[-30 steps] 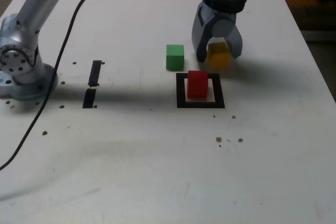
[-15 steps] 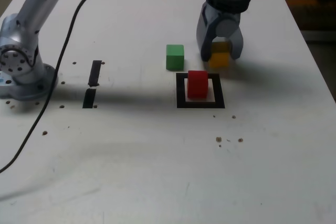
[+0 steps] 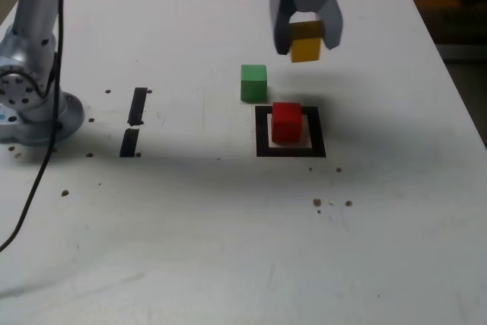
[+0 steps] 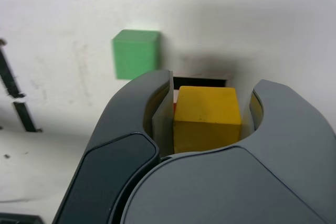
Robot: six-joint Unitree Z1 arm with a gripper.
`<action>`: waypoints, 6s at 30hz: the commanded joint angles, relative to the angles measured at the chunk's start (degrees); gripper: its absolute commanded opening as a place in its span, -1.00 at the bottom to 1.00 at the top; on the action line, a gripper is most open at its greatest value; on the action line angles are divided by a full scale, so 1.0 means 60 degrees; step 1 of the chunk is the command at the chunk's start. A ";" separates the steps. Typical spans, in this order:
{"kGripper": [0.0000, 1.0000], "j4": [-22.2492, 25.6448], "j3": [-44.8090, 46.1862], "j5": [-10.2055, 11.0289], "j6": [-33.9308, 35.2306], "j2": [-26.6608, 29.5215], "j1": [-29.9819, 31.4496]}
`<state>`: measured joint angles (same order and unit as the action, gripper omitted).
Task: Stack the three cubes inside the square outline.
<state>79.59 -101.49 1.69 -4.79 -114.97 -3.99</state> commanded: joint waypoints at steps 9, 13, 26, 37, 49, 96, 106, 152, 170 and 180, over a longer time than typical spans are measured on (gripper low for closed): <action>-0.57 0.0025 0.1105 -0.0013 0.1232 0.0981 0.1171; -0.57 -0.0052 0.1362 -0.0009 0.1718 0.1093 0.1632; -0.57 -0.0540 0.1683 -0.0087 0.2348 0.0915 0.2333; -0.57 -0.1175 0.1905 -0.0158 0.2351 0.0551 0.2380; -0.57 -0.1522 0.1994 -0.0215 0.2351 0.0270 0.2379; -0.19 -0.1755 0.2408 -0.0065 0.2206 0.0325 0.2174; 0.59 -0.1822 0.2426 0.0011 0.1979 0.0368 0.2139; 0.98 -0.2122 0.4701 0.1116 0.0620 0.2244 0.0284; 0.94 -0.3041 0.4652 0.0351 -0.1102 0.0933 -0.0755; 0.86 -0.3285 0.4512 0.0006 -0.1303 0.0401 -0.0927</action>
<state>59.87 -74.25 1.87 -12.39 -112.55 -9.18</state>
